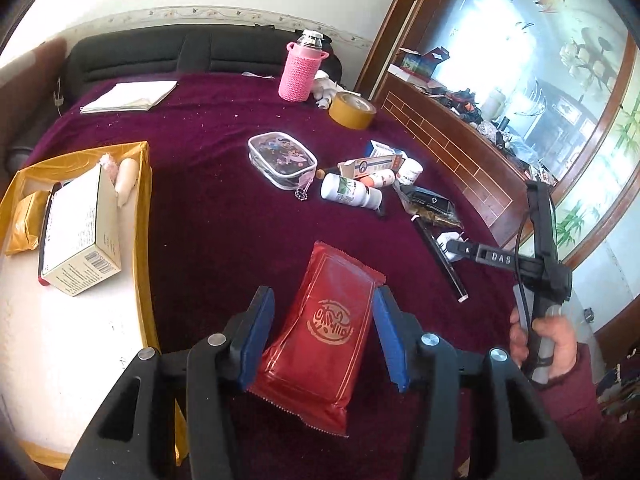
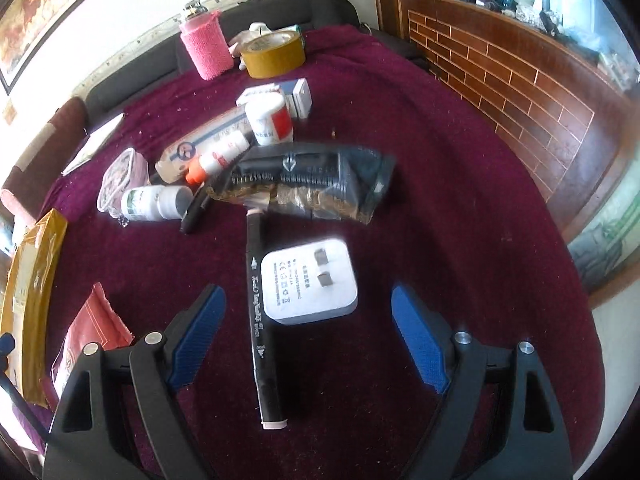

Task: Organize objects
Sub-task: 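Lower the red pouch onto the table and open the left gripper while the right gripper grasps a black marker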

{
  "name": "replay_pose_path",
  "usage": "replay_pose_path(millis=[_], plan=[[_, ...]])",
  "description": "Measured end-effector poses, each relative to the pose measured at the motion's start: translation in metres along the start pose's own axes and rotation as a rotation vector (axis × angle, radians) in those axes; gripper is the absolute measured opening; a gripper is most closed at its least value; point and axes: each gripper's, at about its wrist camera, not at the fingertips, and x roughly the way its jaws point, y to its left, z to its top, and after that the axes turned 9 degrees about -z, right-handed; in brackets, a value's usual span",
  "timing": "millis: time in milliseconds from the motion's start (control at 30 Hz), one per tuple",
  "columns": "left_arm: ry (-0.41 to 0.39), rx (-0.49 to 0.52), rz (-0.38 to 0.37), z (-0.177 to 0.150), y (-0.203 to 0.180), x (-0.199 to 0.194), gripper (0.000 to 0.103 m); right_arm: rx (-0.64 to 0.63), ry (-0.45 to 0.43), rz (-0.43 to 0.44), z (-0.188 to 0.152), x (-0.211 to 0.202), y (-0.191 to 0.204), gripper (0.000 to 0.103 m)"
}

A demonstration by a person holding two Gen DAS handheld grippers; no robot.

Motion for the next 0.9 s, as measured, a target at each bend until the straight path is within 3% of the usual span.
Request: replay_pose_path(millis=[100,200,233,267,300,400,633,767,900], plan=[[-0.014,-0.004,-0.019,0.006,-0.003,0.001,0.047,-0.043,0.038,0.028,-0.011,0.001,0.007,0.082],[0.004,0.015,-0.008,0.021,-0.010,0.013,0.047,-0.115,0.052,0.032,-0.017,0.010,0.023,0.068],[0.000,0.042,-0.001,0.027,-0.016,0.017,0.047,-0.143,0.023,-0.003,-0.018,0.009,0.030,0.053],[-0.008,0.094,0.003,0.036,-0.025,0.023,0.047,-0.166,0.017,-0.014,-0.018,0.010,0.035,0.049],[-0.007,0.140,0.002,0.043,-0.032,0.029,0.047,-0.189,0.007,-0.021,-0.018,0.011,0.041,0.035],[0.064,0.290,-0.012,0.064,-0.051,0.062,0.046,-0.215,0.002,-0.023,-0.015,0.013,0.051,0.021],[0.246,0.655,0.118,0.076,-0.075,0.155,0.046,-0.139,-0.026,0.087,-0.018,0.015,0.038,0.021],[0.288,0.705,0.121,0.087,-0.074,0.187,0.046,-0.082,-0.033,0.174,-0.017,0.018,0.027,0.021],[0.332,0.758,0.169,0.094,-0.068,0.219,0.046,-0.077,-0.039,0.185,-0.016,0.019,0.028,0.021]])
